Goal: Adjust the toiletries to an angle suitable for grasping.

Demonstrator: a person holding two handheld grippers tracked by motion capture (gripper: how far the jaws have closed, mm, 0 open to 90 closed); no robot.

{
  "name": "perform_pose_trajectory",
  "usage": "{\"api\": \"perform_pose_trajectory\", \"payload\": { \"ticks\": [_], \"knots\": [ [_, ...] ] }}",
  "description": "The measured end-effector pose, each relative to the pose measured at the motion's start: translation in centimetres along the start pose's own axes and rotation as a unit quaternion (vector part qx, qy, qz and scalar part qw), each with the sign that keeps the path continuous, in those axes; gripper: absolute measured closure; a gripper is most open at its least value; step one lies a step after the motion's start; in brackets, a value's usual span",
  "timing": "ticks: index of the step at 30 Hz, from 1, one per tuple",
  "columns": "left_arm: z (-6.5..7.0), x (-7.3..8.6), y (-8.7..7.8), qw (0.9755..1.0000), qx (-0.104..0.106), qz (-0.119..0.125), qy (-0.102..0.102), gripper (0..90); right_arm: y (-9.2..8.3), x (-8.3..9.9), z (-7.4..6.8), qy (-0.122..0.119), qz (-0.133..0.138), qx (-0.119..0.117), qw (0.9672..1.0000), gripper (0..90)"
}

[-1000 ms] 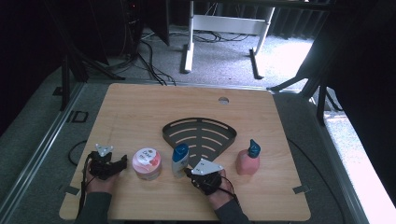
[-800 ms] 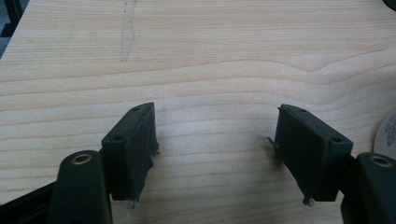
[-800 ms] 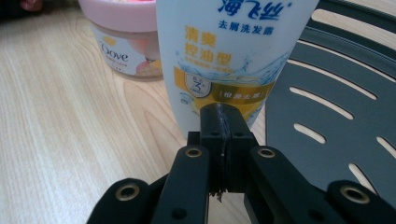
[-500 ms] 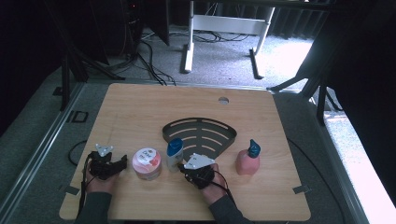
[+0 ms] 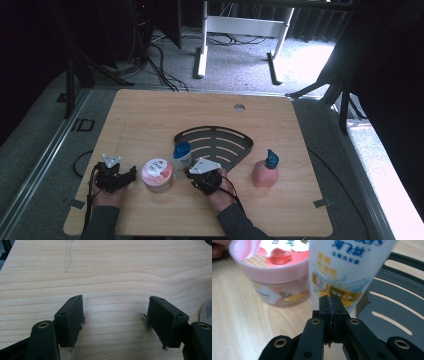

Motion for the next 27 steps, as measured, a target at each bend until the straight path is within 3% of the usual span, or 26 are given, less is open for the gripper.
{"api": "perform_pose_trajectory", "payload": {
  "ticks": [27],
  "knots": [
    [0.0, 0.0, 0.0, 1.0, 0.0, 0.0, 0.0, 29.9, 2.9, -2.8, 2.0, 0.005, -0.002, 0.007, 1.0, 89.0]
  ]
}}
Point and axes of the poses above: each handheld gripper's, and its own axes: y roughly forward along the jaws, x roughly out of its underside, z roughly to its right, the point moved 9 cm from there along y, roughly forward along the jaws, and after that the axes turned 14 degrees about -z, right-handed, at the moved point
